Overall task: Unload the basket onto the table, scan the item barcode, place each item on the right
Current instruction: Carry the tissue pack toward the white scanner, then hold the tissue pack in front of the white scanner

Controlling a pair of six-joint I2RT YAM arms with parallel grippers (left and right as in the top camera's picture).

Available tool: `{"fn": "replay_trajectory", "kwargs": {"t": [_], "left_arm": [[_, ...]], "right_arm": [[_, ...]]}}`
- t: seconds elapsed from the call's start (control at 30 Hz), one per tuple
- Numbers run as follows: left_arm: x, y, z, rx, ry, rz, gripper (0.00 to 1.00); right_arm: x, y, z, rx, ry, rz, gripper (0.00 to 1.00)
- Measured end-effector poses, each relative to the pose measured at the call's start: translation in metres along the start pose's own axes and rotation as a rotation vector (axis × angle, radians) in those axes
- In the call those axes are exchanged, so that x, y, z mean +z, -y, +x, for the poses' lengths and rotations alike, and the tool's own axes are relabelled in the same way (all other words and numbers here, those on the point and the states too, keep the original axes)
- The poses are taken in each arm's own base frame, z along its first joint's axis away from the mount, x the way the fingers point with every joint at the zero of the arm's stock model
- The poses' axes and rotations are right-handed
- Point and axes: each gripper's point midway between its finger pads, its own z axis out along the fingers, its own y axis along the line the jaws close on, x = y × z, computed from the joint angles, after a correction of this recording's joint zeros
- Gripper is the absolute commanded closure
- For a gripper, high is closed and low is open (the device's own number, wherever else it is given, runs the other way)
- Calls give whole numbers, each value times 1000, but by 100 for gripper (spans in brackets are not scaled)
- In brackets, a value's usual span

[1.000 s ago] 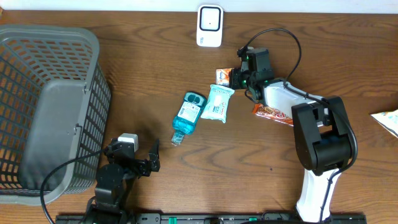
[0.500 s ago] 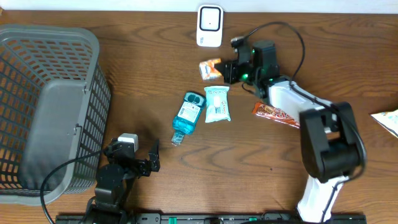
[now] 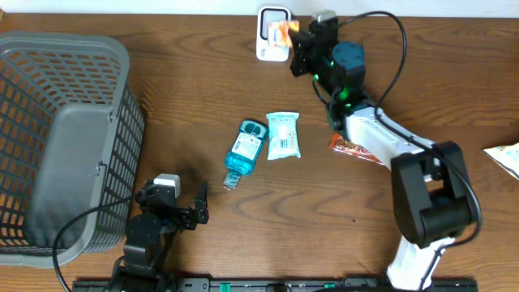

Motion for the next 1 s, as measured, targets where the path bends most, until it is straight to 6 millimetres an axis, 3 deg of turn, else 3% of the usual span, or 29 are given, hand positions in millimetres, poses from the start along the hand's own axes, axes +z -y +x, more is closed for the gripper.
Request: {"fn": "replay_trajectory", "kwargs": {"t": [0.13,0.33,0.5,0.63,0.73,0.87,1.0], "left_arm": [[0,0,0,0,0,0,2],[0,0,0,0,0,0,2],[0,0,0,0,0,0,2],[0,0,0,0,0,0,2],[0,0,0,0,-1,0,2],[0,0,0,0,-1,0,2],[0,0,0,0,-1,0,2]], "right_arm": [[9,10,-4,-27,140,32,99],[27,25,28,-30,173,57,99],[66,36,40,-31,177,70,99],[92,41,41,-33,172,74,99],[105,46,53,-29,123,87,99],[109,50,67,-34,82,99,99],[109,49,62,-42,103,96,99]]}}
